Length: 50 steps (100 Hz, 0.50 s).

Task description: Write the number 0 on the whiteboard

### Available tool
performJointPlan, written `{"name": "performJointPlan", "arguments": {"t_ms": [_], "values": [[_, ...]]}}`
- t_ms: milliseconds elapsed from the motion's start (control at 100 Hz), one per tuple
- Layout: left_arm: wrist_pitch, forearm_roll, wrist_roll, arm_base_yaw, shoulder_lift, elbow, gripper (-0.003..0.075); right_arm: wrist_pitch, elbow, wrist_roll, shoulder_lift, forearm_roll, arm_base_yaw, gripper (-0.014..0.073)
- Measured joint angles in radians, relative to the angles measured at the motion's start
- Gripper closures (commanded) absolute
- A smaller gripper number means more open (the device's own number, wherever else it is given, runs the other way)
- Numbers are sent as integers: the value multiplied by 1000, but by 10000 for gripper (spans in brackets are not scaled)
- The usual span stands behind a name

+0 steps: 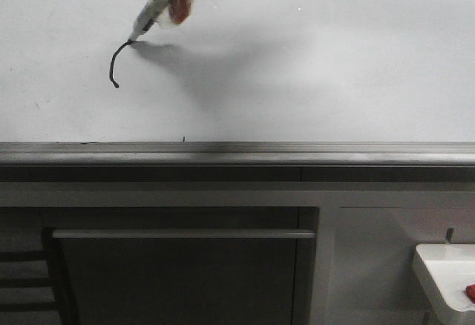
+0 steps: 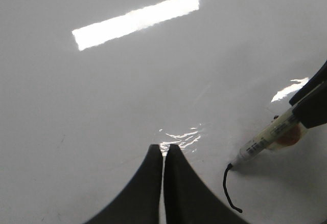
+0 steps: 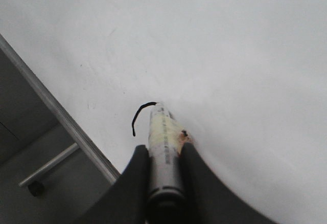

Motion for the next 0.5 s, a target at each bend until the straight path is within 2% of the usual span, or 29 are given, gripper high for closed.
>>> {"name": "performJointPlan", "arguments": {"t_ms": [230, 500], "values": [[-2, 0, 0, 0, 0, 0, 741, 78, 10, 0, -14, 2, -20, 661], [-2, -2, 0, 0, 0, 0, 741, 79, 25, 0, 19, 12, 10, 661]]}}
